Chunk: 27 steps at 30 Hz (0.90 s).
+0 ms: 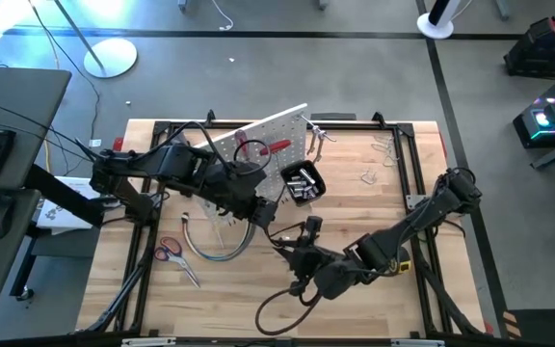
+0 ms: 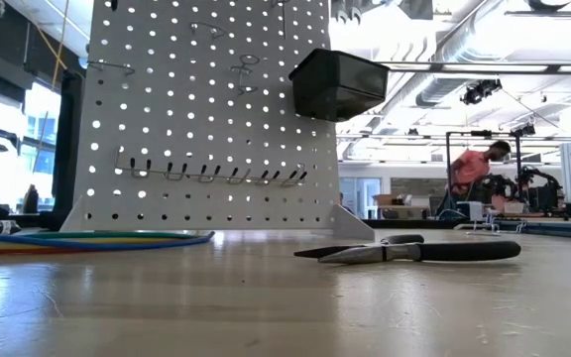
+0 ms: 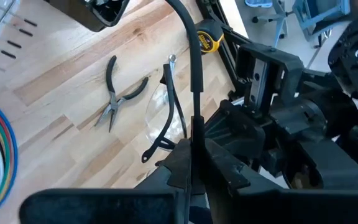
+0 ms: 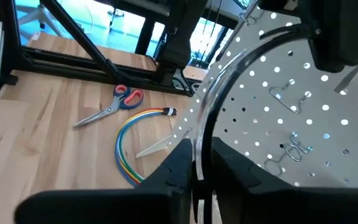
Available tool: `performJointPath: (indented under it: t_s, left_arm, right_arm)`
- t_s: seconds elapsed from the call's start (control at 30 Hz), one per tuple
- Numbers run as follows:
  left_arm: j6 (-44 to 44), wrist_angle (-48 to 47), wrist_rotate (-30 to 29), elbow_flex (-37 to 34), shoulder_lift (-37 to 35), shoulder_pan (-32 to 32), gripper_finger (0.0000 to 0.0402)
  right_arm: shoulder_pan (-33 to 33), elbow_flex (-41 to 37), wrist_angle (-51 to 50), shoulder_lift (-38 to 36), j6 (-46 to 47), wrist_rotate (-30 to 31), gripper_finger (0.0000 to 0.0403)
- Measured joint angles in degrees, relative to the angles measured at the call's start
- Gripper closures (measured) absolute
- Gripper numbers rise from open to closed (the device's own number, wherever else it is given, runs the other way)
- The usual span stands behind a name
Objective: Hang tools onto peg board
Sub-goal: Hang the safety glasses on the peg board
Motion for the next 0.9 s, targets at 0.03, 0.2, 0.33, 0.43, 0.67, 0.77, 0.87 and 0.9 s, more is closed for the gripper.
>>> performJointPath:
  t_s: [0.03, 0.2, 0.33, 0.43, 0.67, 0.77, 0.87, 0.9]
  left_arm:
    - [-0.3, 0.0, 0.1, 0.0, 0.0, 0.0, 0.0373]
    - [0.1, -0.1, 2.0, 0.0, 0.0, 0.0, 0.0347]
    - [0.5, -0.1, 3.8, 0.0, 0.0, 0.0, 0.0339]
    - [0.4, 0.0, 4.6, 0.0, 0.0, -0.1, 0.0338]
    - [0.4, -0.2, 4.1, 0.0, -3.3, -0.9, 0.0338]
    - [0.4, -0.2, 0.6, 0.0, -5.5, -2.1, 0.0337]
    - [1.1, -0.2, -4.6, 0.0, -8.2, -4.5, 0.0337]
    - [1.6, -0.2, -6.9, 0.0, -9.1, -5.8, 0.0337]
  right_arm:
    - [0.1, 0.0, 0.3, 0.0, 0.1, 0.0, 0.0362]
    - [0.8, 0.0, 0.7, -0.1, -0.1, 0.0, 0.0365]
    - [1.7, 0.0, 0.5, -0.6, -0.1, 0.0, 0.0375]
    - [2.0, 0.0, 0.4, -1.4, 0.2, 0.0, 0.0372]
    - [2.2, 0.0, 0.7, -2.3, 0.2, 0.4, 0.0372]
    - [2.0, 0.0, 1.5, -2.3, 0.2, 0.1, 0.0372]
    - [1.2, 0.0, 2.4, -2.3, 0.2, -1.5, 0.037]
    - [0.9, 0.0, 2.5, -2.3, 0.1, -2.2, 0.037]
